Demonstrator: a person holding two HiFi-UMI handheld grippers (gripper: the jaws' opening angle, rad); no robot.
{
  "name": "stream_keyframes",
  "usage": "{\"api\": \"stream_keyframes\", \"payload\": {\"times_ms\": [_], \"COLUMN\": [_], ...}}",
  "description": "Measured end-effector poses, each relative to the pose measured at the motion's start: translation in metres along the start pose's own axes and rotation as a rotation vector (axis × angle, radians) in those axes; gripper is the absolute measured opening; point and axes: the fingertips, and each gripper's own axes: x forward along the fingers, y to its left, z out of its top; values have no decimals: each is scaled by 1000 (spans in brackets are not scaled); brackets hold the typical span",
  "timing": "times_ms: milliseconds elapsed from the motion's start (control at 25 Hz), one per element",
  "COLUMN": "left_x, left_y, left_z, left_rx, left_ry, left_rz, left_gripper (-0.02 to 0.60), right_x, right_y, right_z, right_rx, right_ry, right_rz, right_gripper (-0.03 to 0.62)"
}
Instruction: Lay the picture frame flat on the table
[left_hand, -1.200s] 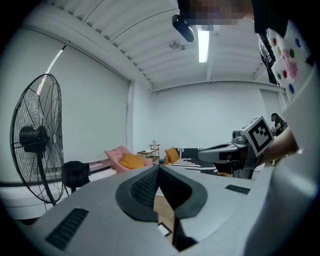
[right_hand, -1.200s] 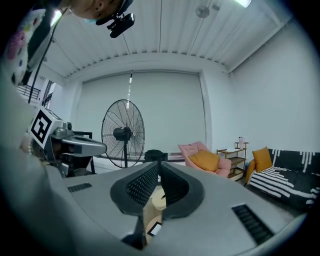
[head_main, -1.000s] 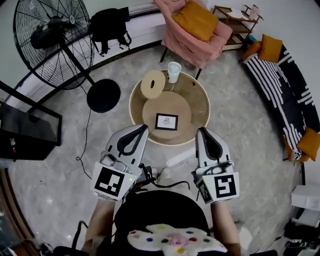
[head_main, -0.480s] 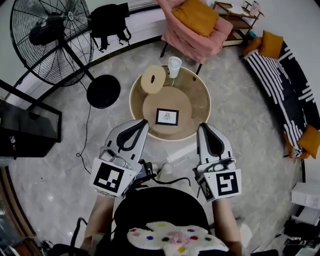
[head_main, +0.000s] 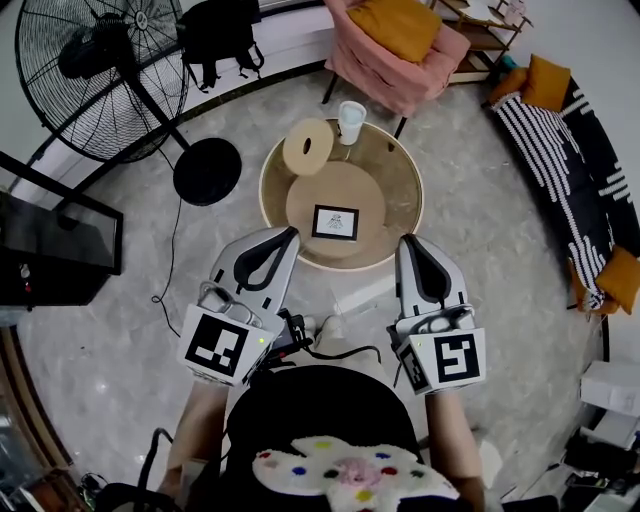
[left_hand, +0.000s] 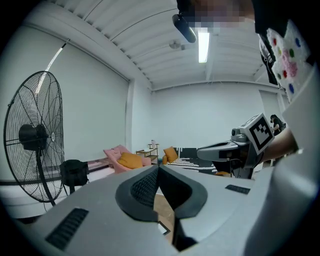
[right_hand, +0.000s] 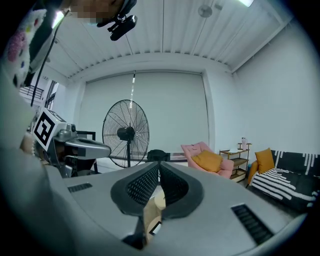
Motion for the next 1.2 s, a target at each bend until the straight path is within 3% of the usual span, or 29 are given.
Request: {"api": "stream_keyframes", "payload": {"times_ms": [200,400,600,960,1200], "left_x": [0,-1,-1,-1,-3], "left_y": [0,-2,-1,-4,-4], "left_z": [3,3,4,6,6], "left_rx": [2,-27,-3,-10,-1], "left_ry": [-2,4,-4,-8,-12], "left_rz": [-2,-1,-3,-4,-6], "left_gripper": [15,17,16,16,15], "right_x": [-2,0,0,-5,-1], "right_y": [-1,2,4,2,9], "right_z": [-4,4,7,-8,11], "right_rx": [2,-5,-10,-17,-12], "right_ry": [44,-8,-31,71,-64], "right_rz": [-8,-2,3,-6,16], "right_gripper": [38,40,39,38,40]}}
